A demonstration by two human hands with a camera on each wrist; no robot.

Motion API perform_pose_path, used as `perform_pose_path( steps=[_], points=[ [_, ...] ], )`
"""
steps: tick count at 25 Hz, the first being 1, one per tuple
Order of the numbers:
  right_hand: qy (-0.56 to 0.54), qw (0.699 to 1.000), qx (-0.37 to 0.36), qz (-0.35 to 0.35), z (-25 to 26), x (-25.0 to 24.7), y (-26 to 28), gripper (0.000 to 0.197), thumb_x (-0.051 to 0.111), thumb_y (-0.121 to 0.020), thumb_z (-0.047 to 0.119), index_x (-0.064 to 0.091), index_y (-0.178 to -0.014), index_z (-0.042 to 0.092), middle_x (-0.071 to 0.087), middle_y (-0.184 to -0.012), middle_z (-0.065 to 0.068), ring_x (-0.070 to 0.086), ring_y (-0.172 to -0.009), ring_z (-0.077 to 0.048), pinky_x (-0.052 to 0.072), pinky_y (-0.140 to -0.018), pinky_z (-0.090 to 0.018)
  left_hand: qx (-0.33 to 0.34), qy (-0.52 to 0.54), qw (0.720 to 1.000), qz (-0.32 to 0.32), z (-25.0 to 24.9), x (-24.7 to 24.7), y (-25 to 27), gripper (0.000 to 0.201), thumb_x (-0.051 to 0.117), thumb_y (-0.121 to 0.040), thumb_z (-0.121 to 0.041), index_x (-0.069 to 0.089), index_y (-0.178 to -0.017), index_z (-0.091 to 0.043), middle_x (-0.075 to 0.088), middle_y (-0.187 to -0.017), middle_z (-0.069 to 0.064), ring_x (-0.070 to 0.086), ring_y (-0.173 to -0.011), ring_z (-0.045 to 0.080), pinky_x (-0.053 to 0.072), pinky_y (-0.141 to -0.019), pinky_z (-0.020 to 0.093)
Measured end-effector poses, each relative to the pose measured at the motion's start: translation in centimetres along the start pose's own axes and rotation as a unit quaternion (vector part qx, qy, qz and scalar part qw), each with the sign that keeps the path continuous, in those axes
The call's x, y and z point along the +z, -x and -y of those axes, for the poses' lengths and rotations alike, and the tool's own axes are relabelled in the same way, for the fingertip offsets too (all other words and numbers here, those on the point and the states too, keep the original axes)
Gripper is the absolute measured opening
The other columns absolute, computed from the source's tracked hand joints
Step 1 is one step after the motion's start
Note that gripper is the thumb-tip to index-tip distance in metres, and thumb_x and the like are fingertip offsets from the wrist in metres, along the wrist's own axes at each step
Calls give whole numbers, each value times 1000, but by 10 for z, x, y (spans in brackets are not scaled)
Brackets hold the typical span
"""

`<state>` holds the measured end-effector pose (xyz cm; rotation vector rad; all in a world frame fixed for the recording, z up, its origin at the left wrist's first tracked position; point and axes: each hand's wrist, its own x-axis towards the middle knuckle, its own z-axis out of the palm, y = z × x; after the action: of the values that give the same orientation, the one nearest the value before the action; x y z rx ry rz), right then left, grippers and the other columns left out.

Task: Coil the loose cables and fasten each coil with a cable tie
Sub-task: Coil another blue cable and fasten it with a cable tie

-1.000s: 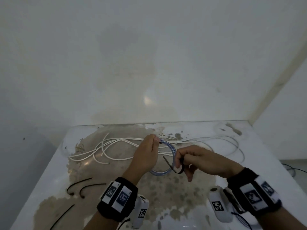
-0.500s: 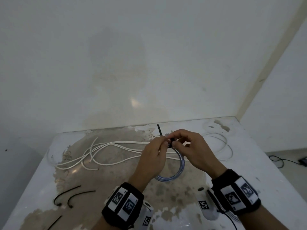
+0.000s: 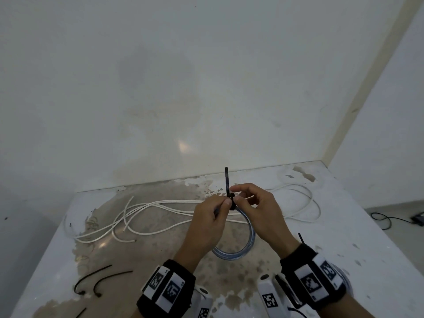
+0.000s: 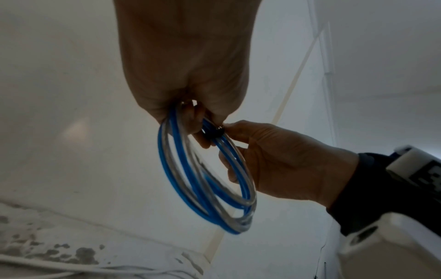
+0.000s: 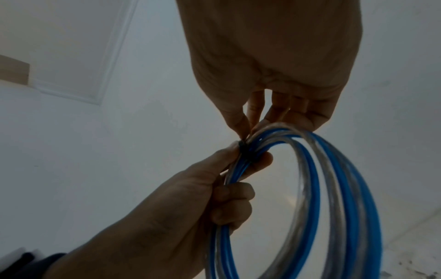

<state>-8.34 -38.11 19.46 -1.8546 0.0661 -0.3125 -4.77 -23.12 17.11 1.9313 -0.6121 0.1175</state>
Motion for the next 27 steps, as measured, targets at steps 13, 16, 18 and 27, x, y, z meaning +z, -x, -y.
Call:
perform_pose_path(
  steps=[13,16,18,27],
  points=[
    [-55,994,93,7,12,-11,-4,27,64,-98,27,61,-124,29,68,-98,3,65,-75,-14,48,-57,-23,-45,87,993,72,-6,-9,2,23,52,-100,-16,72,-94,-24,72,-97,-5,66,-94,6,51,-84,20],
    [-78,989,96,85,19,-20,-18,29,55,-102,21,60,-130,26,74,-103,-4,62,-68,-14,43,-49,-25,-36,100,991,84,-18,-12,2,24,49,-101,-13,72,-97,-16,72,-89,-12,65,-85,-2,46,-76,8],
    [-103,986,70,110,23,-23,-20,26,53,-103,14,66,-123,23,74,-100,-14,58,-63,-16,39,-47,-25,-30,116,989,91,-24,-14,2,25,45,-101,-6,70,-101,-2,67,-69,-23,59,-65,-11,41,-64,3],
    [-111,990,15,81,24,-24,-16,22,58,-100,8,68,-116,18,70,-85,-5,55,-60,-15,39,-47,-27,-38,174,980,93,-27,-15,1,32,42,-104,-18,69,-103,-2,47,-49,-13,37,-43,1,32,-49,12]
  ],
)
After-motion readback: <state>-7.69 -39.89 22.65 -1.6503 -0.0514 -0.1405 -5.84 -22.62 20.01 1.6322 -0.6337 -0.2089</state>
